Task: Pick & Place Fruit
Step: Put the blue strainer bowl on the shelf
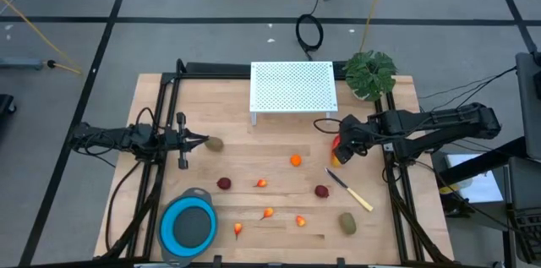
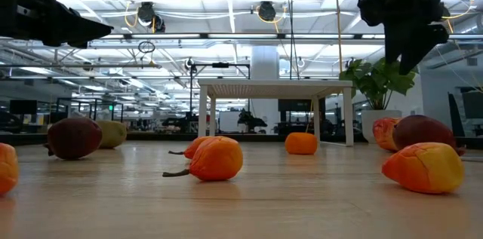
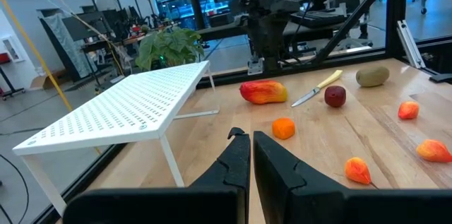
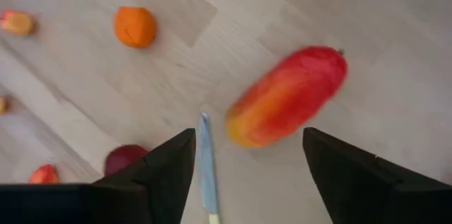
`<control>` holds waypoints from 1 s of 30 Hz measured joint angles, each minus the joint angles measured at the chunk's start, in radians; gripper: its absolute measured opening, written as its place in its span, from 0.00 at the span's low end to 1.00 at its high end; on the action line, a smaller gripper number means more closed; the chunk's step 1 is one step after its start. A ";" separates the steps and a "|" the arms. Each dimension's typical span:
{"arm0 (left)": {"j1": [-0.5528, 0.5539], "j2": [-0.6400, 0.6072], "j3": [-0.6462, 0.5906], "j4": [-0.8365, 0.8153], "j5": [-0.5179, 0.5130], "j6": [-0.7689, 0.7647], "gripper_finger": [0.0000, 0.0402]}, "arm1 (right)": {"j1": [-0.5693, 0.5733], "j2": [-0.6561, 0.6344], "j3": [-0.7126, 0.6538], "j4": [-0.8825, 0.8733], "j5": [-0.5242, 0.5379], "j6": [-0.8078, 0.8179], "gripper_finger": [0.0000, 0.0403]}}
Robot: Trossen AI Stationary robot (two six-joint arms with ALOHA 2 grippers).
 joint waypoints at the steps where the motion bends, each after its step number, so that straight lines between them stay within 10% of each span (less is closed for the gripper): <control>1: 0.000 0.000 0.000 0.000 0.000 0.000 0.05 | 0.000 0.000 0.000 0.013 0.000 -0.013 0.64; 13: -0.001 0.000 0.000 0.000 0.000 0.000 0.05 | 0.000 0.000 0.000 0.082 -0.001 -0.051 0.65; 30: 0.000 0.000 0.000 0.000 0.000 0.000 0.05 | 0.000 0.000 -0.088 0.069 -0.002 0.182 0.98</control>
